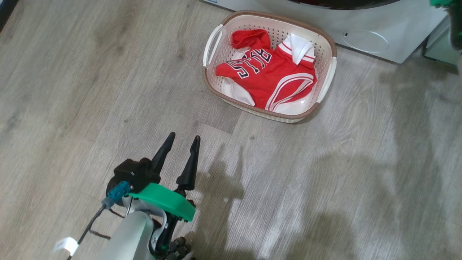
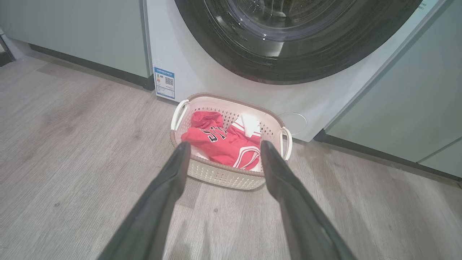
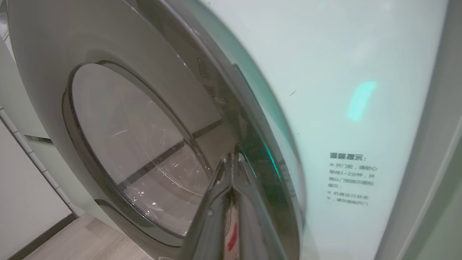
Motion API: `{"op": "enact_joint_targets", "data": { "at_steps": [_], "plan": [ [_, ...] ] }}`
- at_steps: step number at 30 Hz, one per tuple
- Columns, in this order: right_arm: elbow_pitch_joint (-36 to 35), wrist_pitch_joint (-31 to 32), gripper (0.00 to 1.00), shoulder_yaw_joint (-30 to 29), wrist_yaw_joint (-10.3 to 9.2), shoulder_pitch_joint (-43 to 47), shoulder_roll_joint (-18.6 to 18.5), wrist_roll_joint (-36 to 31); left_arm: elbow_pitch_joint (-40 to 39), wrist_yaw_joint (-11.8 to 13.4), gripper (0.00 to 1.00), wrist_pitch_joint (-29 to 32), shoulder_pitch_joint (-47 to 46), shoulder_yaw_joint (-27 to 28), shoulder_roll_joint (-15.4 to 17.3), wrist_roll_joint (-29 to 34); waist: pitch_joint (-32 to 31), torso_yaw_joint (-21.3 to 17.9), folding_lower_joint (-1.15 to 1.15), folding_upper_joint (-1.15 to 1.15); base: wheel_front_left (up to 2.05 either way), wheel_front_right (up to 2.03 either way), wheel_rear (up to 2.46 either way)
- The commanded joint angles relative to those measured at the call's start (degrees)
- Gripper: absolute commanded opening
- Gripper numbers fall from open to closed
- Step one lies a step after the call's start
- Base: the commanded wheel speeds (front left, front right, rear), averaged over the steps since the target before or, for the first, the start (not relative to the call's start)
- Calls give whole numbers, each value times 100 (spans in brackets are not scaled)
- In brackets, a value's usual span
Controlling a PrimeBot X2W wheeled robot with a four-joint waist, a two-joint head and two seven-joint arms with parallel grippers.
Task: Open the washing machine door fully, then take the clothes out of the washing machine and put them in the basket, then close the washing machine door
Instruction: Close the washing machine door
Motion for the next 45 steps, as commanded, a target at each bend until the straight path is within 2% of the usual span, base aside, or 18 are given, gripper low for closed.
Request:
{"op": "enact_joint_targets", "data": {
  "at_steps": [1, 17, 22, 28, 30, 31, 38, 41, 45],
  "plan": [
    [-112, -35, 0, 118, -6, -238, -2, -10, -146, 5, 100, -53, -166, 139, 69, -46, 30, 29, 0, 0, 0, 0, 0],
    [295, -35, 0, 163, -6, -567, -101, 60, -110, 5, 100, -54, -282, 87, 68, -46, 43, 133, 0, 0, 0, 0, 0],
    [66, -35, 0, 258, -6, -134, 27, 78, -75, 5, 100, -54, -152, 192, 68, -43, -231, 110, 0, 0, 0, 0, 0],
    [-502, -35, 0, 285, -6, 782, 215, 221, 36, 5, 100, -54, 25, 418, 71, 170, -783, -67, 0, 0, 0, 0, 0],
    [-694, -35, 49, 275, -6, 1123, 315, 296, 43, 5, 100, -54, 76, 508, 134, 239, -985, -171, 0, 0, 0, 0, 0],
    [-812, -35, 100, 281, -6, 1289, 356, 326, 43, 5, 100, -54, 95, 555, 176, 260, -1084, -230, 0, 0, 0, 0, 0],
    [-1572, -35, 100, 100, -6, 2573, 630, 321, 96, 5, 100, -54, 133, 926, 548, 326, -1804, -702, 0, 0, 0, 0, 0],
    [-1877, -35, 100, -73, -6, 3134, 709, -60, 180, 5, 100, -54, 121, 1102, 702, 310, -2058, -943, 0, 0, 0, 0, 0],
    [-2280, -35, 100, -612, -6, 3804, 903, -425, 258, 5, 100, -54, 39, 1303, 868, 341, -2223, -1277, 0, 0, 0, 0, 0]
  ]
}}
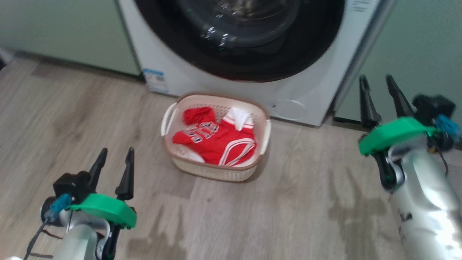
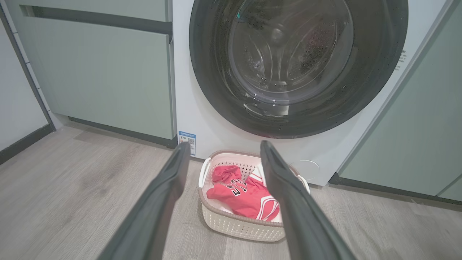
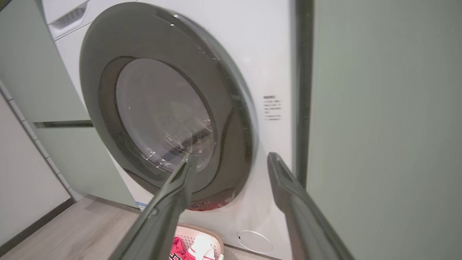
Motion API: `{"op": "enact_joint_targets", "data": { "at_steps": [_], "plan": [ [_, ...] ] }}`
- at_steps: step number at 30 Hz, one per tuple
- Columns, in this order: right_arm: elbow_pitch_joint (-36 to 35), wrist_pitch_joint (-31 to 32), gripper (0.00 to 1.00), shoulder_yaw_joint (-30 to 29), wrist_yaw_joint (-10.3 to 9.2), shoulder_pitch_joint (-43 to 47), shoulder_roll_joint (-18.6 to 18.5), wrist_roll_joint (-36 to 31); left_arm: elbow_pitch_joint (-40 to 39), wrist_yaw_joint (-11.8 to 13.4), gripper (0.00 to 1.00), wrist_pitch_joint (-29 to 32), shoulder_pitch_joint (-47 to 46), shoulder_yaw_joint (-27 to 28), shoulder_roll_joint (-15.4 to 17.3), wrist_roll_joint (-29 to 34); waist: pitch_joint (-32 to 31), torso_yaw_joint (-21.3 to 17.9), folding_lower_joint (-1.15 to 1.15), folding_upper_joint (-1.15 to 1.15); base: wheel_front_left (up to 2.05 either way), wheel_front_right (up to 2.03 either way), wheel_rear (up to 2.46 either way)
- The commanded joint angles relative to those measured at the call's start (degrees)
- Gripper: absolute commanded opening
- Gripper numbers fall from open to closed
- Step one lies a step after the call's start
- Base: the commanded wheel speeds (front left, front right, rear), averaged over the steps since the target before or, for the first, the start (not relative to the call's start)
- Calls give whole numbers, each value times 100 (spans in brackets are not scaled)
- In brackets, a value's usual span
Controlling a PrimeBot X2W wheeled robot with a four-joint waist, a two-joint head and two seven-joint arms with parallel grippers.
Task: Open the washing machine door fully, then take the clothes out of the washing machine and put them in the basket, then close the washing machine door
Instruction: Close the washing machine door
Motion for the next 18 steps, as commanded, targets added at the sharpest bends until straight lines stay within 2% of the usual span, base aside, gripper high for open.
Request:
{"op": "enact_joint_targets", "data": {
  "at_steps": [1, 5, 6, 9, 18],
  "plan": [
    [-402, -36, 100, -274, -6, 228, 147, -188, -128, 5, 100, -54, -273, 307, 179, 85, -303, -456, 0, 0, 0, 0, 0],
    [-692, -36, 100, -736, -6, 668, 265, -394, -74, 5, 100, -54, -330, 331, 251, 92, -363, -668, 0, 0, 0, 0, 0],
    [-868, -36, 100, -1023, -6, 938, 359, -442, -31, 5, 100, -54, -340, 332, 301, 68, -400, -813, 0, 0, 0, 0, 0],
    [-1129, -36, 100, -1268, -6, 1316, 426, -594, 23, 5, 100, -54, -309, 344, 361, 25, -454, -1019, 0, 0, 0, 0, 0],
    [-2015, -36, 100, -1405, -6, 2392, 561, -892, 32, 5, 100, -54, -104, 572, 353, 74, -622, -1561, 0, 0, 0, 0, 0]
  ]
}}
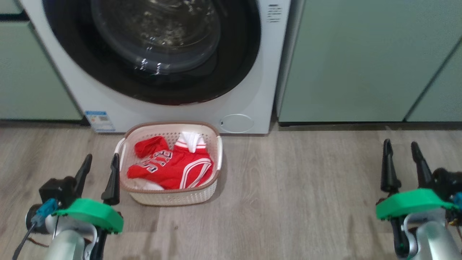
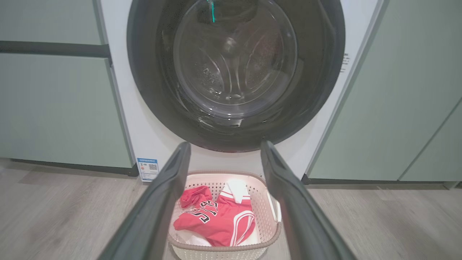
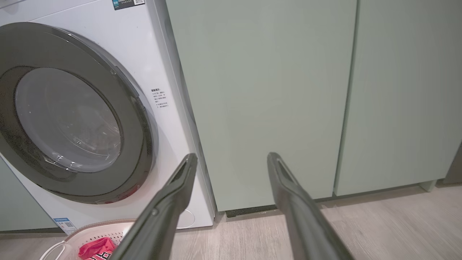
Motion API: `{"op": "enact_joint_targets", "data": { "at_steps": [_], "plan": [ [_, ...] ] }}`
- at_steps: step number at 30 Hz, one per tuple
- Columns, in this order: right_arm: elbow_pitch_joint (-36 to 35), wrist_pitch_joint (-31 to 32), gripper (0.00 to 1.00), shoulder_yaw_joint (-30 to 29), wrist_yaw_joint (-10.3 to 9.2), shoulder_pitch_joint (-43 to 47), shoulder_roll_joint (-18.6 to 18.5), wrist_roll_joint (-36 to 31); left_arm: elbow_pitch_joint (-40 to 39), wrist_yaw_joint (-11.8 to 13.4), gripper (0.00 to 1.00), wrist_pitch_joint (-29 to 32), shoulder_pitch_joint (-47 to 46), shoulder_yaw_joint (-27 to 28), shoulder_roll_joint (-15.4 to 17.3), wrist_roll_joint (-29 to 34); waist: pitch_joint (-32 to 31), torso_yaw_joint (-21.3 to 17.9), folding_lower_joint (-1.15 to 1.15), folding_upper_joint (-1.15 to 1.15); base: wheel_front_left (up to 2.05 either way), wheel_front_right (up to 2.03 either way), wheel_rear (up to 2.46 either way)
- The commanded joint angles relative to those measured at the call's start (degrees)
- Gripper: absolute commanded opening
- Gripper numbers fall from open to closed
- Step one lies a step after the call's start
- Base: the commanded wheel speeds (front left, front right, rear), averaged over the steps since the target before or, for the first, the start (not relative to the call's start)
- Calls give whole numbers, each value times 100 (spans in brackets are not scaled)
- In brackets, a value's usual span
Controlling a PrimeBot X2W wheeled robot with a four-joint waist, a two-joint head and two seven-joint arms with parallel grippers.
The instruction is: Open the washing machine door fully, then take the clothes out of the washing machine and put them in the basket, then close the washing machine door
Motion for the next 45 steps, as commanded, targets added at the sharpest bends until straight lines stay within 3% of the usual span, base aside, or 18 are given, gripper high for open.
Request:
{"op": "enact_joint_targets", "data": {
  "at_steps": [1, 12, 42, 43, 45],
  "plan": [
    [-306, -36, 100, 176, -5, -3, 30, -48, -131, 5, 100, -54, -135, 242, 123, 42, -90, -164, 0, 0, 0, 0, 0],
    [-758, -36, 100, 96, -5, 723, 91, -139, -11, 5, 100, -54, 92, 436, 95, 64, -270, -443, 0, 0, 0, 0, 0],
    [-778, -36, 100, 195, -5, 695, 98, -96, 250, 5, 100, -54, 38, 538, 21, 46, -245, -315, 0, 0, 0, 0, 0],
    [-592, 1, 0, 34, 0, 915, 93, -92, 387, 0, 0, 1, 319, 328, -94, 6, -245, -314, 0, 0, 0, 0, 0],
    [-420, 7, 0, 33, 0, 943, 93, -84, 528, 0, 0, 18, 375, 315, -153, -4, -244, -312, 0, 0, 0, 0, 0]
  ]
}}
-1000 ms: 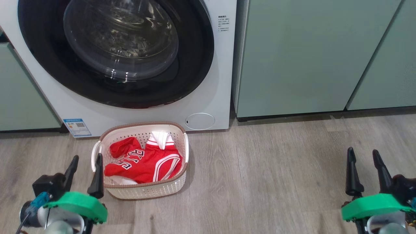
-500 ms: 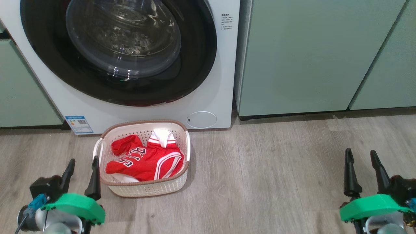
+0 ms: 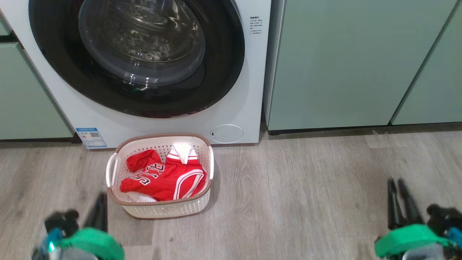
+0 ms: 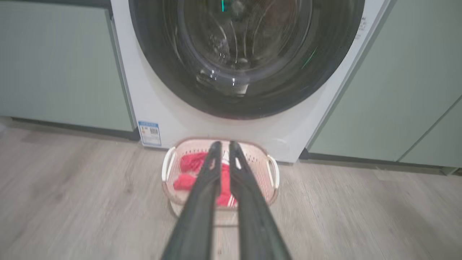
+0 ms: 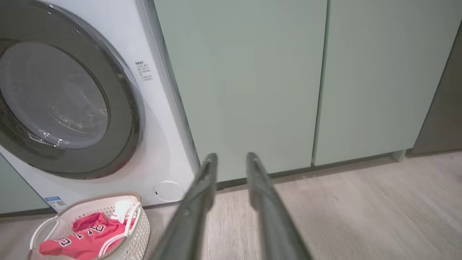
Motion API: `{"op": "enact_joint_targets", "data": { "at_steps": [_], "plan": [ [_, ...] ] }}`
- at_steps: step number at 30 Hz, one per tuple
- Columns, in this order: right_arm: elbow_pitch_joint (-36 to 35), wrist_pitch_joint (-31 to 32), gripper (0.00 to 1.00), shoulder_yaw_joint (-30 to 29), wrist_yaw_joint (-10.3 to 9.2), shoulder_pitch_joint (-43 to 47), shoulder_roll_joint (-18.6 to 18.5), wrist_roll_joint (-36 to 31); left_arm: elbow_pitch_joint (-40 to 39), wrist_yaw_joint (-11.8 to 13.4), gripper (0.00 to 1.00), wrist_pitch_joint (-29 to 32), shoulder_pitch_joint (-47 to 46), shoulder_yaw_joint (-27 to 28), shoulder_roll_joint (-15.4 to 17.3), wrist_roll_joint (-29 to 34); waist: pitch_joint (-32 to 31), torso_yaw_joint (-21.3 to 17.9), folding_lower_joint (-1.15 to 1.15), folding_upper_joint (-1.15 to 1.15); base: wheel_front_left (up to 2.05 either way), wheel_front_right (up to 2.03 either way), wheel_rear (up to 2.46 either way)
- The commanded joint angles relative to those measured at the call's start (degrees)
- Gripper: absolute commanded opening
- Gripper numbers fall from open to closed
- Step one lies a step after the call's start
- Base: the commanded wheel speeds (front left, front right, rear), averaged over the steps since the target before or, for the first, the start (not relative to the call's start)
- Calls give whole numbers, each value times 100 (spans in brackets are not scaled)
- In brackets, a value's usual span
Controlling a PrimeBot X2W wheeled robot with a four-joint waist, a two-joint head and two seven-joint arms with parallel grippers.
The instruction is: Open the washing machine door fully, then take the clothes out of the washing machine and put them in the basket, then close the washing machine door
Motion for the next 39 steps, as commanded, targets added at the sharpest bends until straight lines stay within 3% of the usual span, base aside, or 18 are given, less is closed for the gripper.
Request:
{"op": "enact_joint_targets", "data": {
  "at_steps": [1, 4, 39],
  "plan": [
    [9, 7, 0, -4, 0, -2, 0, 14, 5, 0, 0, 7, 1, 4, -5, -14, 1, 0, 0, 0, 0, 0, 0],
    [319, 8, 0, -2, 0, 182, 0, 20, 269, 0, 0, 15, 323, -16, -153, -22, 2, 1, 0, 0, 0, 0, 0],
    [60, 599, 0, -76, -2, 7, 14, 2245, -287, 2, 0, 596, 187, 91, -302, -2064, 124, 23, 0, 0, 0, 0, 0]
  ]
}}
